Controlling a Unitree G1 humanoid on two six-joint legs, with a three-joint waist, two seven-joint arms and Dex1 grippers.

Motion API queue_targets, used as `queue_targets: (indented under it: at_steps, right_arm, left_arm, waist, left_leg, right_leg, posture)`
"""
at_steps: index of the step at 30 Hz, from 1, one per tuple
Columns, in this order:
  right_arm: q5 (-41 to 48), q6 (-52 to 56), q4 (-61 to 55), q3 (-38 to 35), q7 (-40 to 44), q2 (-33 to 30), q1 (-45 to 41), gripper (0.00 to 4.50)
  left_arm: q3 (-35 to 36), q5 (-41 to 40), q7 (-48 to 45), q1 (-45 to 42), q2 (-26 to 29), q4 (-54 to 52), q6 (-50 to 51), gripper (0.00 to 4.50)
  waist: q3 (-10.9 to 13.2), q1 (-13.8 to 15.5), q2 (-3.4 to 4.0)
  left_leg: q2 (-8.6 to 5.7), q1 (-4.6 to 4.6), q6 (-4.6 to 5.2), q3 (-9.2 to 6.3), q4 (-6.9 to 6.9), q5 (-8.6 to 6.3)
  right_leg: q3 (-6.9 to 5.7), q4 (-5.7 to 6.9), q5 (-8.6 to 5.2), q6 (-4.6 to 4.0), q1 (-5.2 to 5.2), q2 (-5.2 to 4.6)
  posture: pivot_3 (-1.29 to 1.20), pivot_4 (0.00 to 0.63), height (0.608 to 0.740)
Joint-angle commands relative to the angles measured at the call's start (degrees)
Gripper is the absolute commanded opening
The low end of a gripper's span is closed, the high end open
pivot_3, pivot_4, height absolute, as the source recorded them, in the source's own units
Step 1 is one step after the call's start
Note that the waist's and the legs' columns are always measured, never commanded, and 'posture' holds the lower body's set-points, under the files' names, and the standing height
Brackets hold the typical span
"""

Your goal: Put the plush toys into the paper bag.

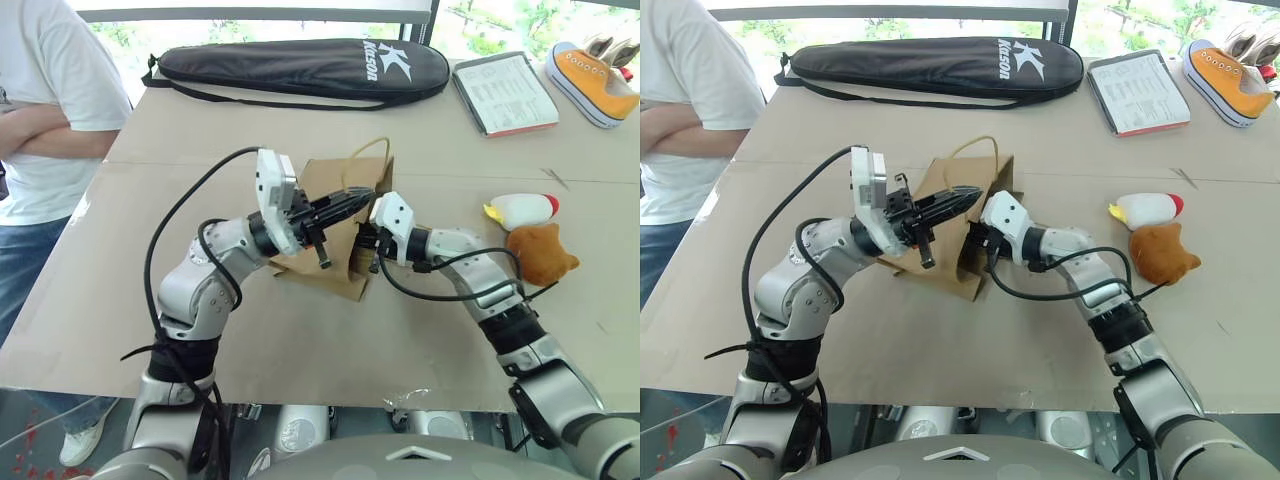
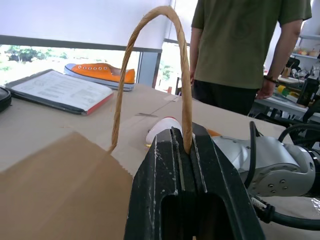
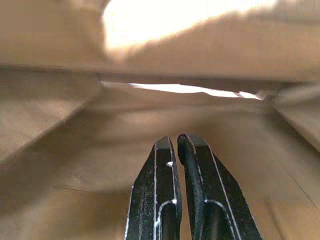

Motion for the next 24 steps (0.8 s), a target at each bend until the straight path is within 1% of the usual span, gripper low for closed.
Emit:
queue_targets:
  at_steps: [1,6,13,19,22,24]
  right_arm:
    - [1.84,-2.54,3.92,-2.44,2.53,2.07,-2.77,0.09]
    - [1.71,-3.89,9.27,-3.46,3.10,6.12,-4.90,0.09]
    - [-4.49,-11.75,16.46,0.05,2.54,9.45,-3.37,0.09]
    - [-4.64,-16.15,19.93,-1.96,1.07,11.84,-2.62,0.09]
    - [-6.06,-17.67,22.85,-1.17,0.69,12.81,-3.68,0.09]
    - [-8.30,-19.00,26.74,-0.18,-0.46,13.99,-5.83,0.09]
  left_arm:
    - [1.85,-1.43,0.61,0.25,0.52,-3.33,-0.08,0.00]
    - [2.40,-1.21,1.62,1.12,0.71,-4.21,-0.46,0.00]
    - [3.66,-1.38,5.44,0.50,-1.02,-4.32,-0.65,0.00]
    - [5.86,-3.30,8.31,-0.42,-0.95,-4.40,0.83,0.00]
    - [5.50,-3.62,8.85,-0.56,-1.14,-5.07,1.38,0.00]
    - [4.60,-3.62,8.66,-0.20,-1.22,-5.67,1.69,0.00]
  waist:
    - [0.00,0.09,0.00]
    - [0.00,0.04,0.01]
    - [0.01,-0.02,0.03]
    - [0.01,-0.11,0.02]
    - [0.01,-0.15,0.02]
    - [0.01,-0.24,0.02]
  left_leg:
    - [0.00,0.00,0.00,-0.01,0.00,0.00]
    - [-0.02,0.00,-0.01,0.00,-0.01,0.00]
    - [-0.02,0.02,-0.02,0.01,-0.05,0.00]
    - [-0.03,0.03,-0.06,0.02,-0.05,0.02]
    - [-0.03,0.03,-0.07,0.02,-0.06,0.02]
    - [-0.03,0.04,-0.07,0.02,-0.06,0.02]
  right_leg:
    - [-0.02,0.00,0.00,0.00,0.00,-0.01]
    - [-0.04,0.00,0.00,0.00,0.01,-0.07]
    - [-0.06,0.01,0.00,0.00,0.00,-0.10]
    - [-0.06,0.03,0.01,-0.01,0.00,-0.14]
    - [-0.07,0.03,0.01,-0.01,0.00,-0.16]
    - [-0.07,0.03,0.01,-0.01,0.00,-0.17]
  posture:
    - [0.00,0.150,0.740]
    - [0.00,0.150,0.740]
    - [0.00,0.150,0.740]
    - [0.00,0.150,0.740]
    - [0.00,0.150,0.740]
    - [0.00,0.150,0.740]
